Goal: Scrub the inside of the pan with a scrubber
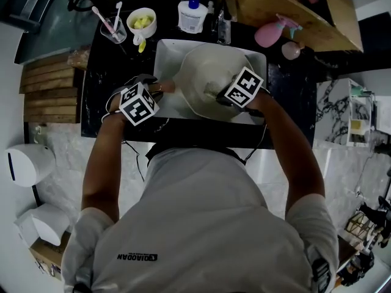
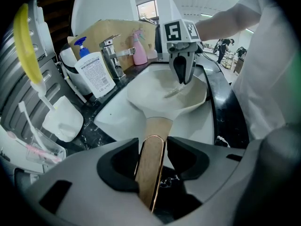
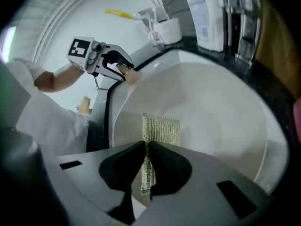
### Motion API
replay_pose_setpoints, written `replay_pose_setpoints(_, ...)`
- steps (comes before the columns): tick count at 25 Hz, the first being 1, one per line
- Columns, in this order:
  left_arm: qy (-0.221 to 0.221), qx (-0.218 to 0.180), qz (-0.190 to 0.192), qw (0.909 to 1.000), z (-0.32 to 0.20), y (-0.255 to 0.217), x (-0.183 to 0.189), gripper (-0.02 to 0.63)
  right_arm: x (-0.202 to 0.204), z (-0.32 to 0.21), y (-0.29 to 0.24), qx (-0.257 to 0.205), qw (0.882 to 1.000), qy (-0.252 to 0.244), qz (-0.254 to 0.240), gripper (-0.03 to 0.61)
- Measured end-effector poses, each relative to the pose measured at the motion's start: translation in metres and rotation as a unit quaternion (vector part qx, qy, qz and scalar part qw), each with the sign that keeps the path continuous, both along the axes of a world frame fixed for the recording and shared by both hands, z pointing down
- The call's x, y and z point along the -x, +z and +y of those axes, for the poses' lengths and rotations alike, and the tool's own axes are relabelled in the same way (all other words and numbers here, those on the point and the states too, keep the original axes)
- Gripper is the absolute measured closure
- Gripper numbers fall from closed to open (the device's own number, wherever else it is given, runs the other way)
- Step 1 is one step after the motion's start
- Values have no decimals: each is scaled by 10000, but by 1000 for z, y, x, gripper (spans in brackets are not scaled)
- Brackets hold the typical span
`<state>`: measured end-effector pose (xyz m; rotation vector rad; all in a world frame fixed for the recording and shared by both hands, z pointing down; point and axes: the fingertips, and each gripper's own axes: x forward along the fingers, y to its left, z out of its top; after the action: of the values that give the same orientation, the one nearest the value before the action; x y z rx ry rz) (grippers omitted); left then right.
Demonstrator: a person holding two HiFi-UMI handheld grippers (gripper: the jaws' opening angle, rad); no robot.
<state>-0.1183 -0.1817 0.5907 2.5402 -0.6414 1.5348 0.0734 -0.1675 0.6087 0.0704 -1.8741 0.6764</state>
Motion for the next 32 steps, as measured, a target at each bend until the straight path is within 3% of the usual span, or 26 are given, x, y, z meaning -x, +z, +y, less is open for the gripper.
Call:
replay_pose_setpoints(3,-13,32,-11,10000,-1,1,0,416,5,-33,-4,-1160,9930,-182,-158,509)
replay_pose_setpoints(6,-17,61,4,10000,-1,1,0,416,12,-51,-2,-2120,9747,-705,-86,512)
replay_pose_setpoints(8,-16,76,8,10000,0,1,0,416,18,-56,0,-2776,9515,-1324,68,514)
replay_pose_setpoints(10,-26,94,-1,10000,0,1,1,416,22,-67,6,-3435,9192,-1905,276,512)
replay_pose_setpoints(13,-49,121,-10,9999,0,1,2,416,28,-80,21,-4061,8758,-2558,509,512)
replay_pose_setpoints(16,-57,142,-4,9999,0,1,1,416,31,-90,36,-4233,8565,-2888,614,512)
replay_pose_setpoints(19,-68,174,-6,9998,0,1,1,416,36,-90,45,-4074,8618,-2978,509,512)
replay_pose_setpoints(29,-103,286,-3,9995,-1,2,1,414,46,-91,63,-3209,9146,-2455,150,512)
replay_pose_setpoints(32,-105,295,-9,9995,-1,2,1,414,48,-86,67,-3006,9207,-2486,129,512)
